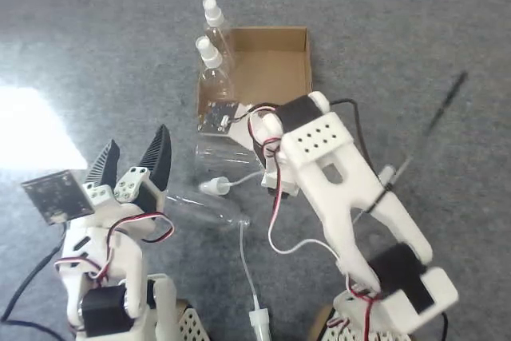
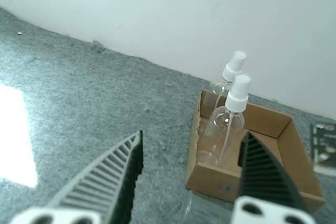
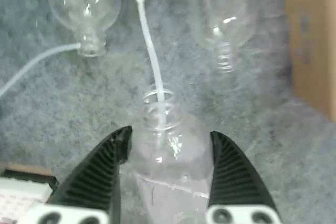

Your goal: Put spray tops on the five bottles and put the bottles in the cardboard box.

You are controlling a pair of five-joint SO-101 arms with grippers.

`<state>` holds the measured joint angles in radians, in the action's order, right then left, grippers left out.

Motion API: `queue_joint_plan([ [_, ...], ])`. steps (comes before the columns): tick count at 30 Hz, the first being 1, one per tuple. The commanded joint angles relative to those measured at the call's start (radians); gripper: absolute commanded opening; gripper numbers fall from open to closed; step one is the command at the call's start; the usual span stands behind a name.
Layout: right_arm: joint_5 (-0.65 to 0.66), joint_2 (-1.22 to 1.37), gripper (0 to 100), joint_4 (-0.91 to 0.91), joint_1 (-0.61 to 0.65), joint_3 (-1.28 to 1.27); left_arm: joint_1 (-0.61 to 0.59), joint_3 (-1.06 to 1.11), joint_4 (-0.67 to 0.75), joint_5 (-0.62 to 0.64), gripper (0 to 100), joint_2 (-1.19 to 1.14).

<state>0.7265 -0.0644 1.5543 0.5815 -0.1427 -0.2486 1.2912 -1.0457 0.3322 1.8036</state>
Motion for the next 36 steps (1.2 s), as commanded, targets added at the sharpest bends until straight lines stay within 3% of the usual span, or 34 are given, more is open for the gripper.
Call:
queue_joint_plan([
  [1,-0.075,-0.157,5.6,0.001,0.008,0.009,-0.005,-0.008,0.000,0.008,28,0.017],
  [15,-0.416,-0.395,5.3,0.002,0.008,-0.002,0.003,-0.008,0.002,-0.015,28,0.017],
  [24,-0.430,-0.641,5.6,-0.010,0.001,-0.218,0.006,-0.015,0.005,-0.074,28,0.017],
  [28,-0.431,-0.797,5.4,-0.050,-0.008,-0.304,0.075,-0.015,0.018,-0.155,28,0.017],
  [36,-0.431,-1.021,5.5,-0.159,-0.183,-0.473,0.195,-0.019,-0.015,-0.307,28,0.015],
])
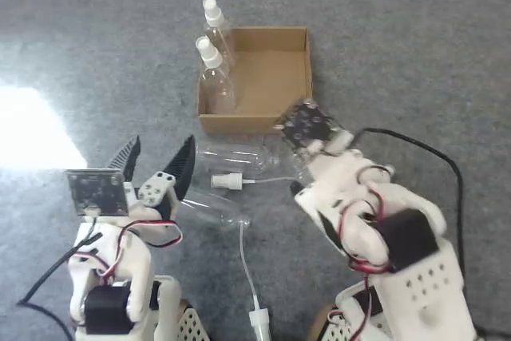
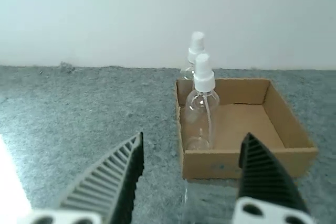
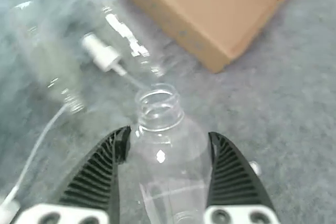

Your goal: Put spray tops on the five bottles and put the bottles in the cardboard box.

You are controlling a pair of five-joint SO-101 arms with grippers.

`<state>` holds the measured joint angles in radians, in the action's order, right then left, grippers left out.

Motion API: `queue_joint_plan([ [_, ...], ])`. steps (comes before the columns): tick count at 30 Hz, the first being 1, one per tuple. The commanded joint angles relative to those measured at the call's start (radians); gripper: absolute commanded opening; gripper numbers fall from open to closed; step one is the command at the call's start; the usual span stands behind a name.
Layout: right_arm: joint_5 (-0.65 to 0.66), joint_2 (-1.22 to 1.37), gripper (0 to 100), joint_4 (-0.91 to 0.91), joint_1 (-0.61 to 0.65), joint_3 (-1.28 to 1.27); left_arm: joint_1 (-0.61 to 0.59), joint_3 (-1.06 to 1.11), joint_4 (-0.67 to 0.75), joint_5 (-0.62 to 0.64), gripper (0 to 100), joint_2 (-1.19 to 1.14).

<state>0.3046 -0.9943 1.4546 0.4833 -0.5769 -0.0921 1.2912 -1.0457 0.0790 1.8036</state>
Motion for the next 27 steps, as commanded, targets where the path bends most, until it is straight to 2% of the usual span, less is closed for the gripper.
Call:
queue_joint_plan([
  [1,-0.009,-0.102,5.5,-0.073,-0.107,-0.063,0.055,-0.027,-0.037,-0.077,28,0.014],
  [6,-0.074,-0.120,5.6,-0.183,-0.206,-0.172,0.115,-0.122,-0.124,-0.169,28,-0.109],
  [10,-0.121,-0.120,5.6,-0.228,-0.314,-0.190,0.133,-0.252,-0.160,-0.196,28,-0.310],
  [14,-0.163,-0.122,5.6,-0.255,-0.441,-0.187,0.212,-0.349,-0.189,-0.195,28,-0.494],
  [21,-0.180,-0.122,5.6,-0.286,-0.661,-0.160,0.462,-0.354,-0.078,-0.106,28,-0.684],
  [27,-0.242,-0.122,5.5,-0.289,-0.814,-0.126,0.689,-0.274,0.100,-0.049,28,-0.848],
])
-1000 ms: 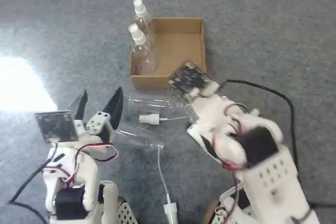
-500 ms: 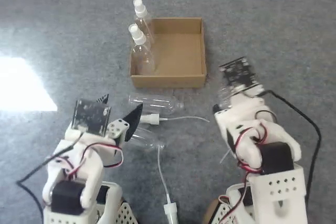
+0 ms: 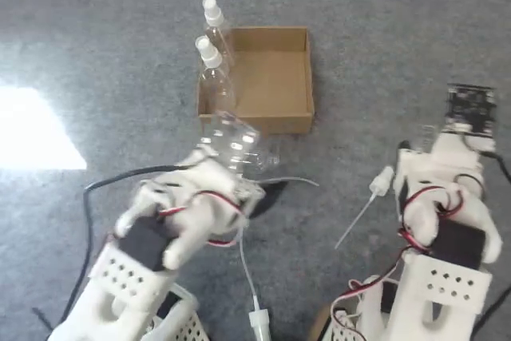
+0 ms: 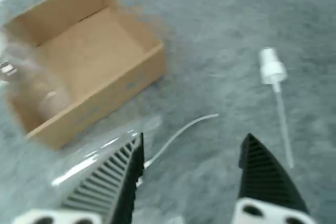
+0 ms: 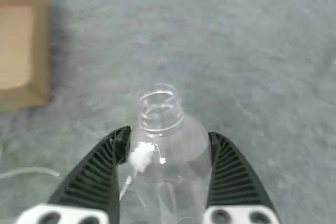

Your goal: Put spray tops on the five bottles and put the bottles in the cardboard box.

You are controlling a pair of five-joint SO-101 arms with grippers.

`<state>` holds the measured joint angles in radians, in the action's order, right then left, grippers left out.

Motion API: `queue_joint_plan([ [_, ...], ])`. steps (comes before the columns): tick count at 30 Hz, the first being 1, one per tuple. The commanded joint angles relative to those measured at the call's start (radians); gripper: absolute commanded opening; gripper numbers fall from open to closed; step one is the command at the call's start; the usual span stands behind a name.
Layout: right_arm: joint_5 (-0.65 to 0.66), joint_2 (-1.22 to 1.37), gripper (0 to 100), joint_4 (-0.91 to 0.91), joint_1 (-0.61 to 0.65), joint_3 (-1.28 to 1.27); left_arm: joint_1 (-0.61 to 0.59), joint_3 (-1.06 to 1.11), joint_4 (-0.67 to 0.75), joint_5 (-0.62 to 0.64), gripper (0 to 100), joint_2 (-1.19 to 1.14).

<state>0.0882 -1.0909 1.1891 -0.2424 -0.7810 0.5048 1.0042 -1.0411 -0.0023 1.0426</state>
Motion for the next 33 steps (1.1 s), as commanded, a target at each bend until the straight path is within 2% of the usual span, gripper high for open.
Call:
queue_joint_plan([
  [1,-0.028,-0.025,5.5,-0.025,-0.104,0.078,0.121,0.027,0.135,0.038,28,-0.127],
  [6,-0.029,-0.027,5.5,-0.025,-0.127,0.078,0.232,0.031,0.304,0.095,28,-0.367],
  [10,-0.029,-0.070,5.5,-0.024,-0.127,0.077,0.293,-0.028,0.377,0.129,28,-0.566],
  [15,-0.029,-0.142,5.5,-0.007,-0.127,0.069,0.328,-0.156,0.382,0.129,28,-0.807],
  [19,-0.029,-0.156,5.5,-0.001,-0.125,0.069,0.347,-0.257,0.365,0.127,20,-0.939],
  [23,-0.026,-0.156,5.5,-0.001,-0.127,0.069,0.365,-0.341,0.302,0.127,17,-0.991],
  [33,-0.025,-0.156,5.5,-0.001,-0.127,0.069,0.422,-0.364,0.304,0.123,17,-1.025],
])
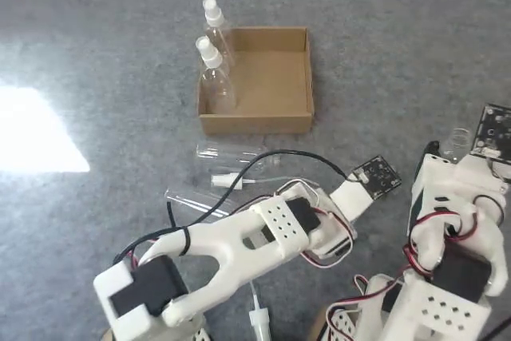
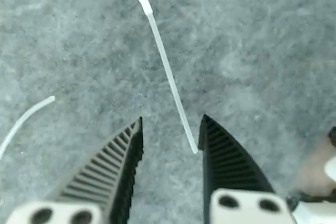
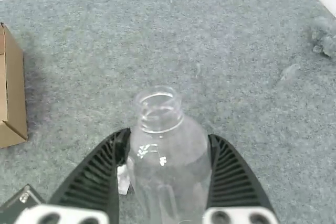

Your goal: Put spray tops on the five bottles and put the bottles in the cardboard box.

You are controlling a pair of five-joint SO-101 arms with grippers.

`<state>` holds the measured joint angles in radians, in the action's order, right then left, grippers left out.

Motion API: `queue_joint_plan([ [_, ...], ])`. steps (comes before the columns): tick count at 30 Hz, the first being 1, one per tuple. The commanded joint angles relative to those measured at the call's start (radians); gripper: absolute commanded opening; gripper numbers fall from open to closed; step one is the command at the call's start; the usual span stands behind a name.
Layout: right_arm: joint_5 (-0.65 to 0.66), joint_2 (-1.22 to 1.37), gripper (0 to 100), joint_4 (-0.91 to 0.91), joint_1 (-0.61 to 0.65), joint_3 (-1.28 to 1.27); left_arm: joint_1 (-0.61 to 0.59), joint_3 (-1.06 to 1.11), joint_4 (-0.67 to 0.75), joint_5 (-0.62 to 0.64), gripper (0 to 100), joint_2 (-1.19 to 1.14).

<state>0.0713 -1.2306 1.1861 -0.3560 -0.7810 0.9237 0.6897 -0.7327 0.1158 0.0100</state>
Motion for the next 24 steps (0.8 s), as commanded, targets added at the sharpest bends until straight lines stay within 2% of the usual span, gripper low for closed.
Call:
queue_joint_plan([
  [1,-0.008,-0.016,5.5,0.002,-0.013,0.069,0.003,-0.048,-0.005,0.003,17,0.008],
  [6,-0.008,-0.016,5.5,0.002,-0.013,0.069,0.003,-0.087,-0.026,0.003,16,-0.040],
  [14,-0.008,-0.018,5.5,0.002,-0.013,0.069,0.003,-0.294,-0.209,0.008,16,-0.218],
  [20,-0.008,-0.018,5.5,0.002,-0.013,0.069,0.003,-0.372,-0.261,0.002,1,-0.284],
  [24,-0.008,-0.019,5.5,0.002,-0.013,0.069,0.003,-0.369,-0.273,0.002,1,-0.284],
])
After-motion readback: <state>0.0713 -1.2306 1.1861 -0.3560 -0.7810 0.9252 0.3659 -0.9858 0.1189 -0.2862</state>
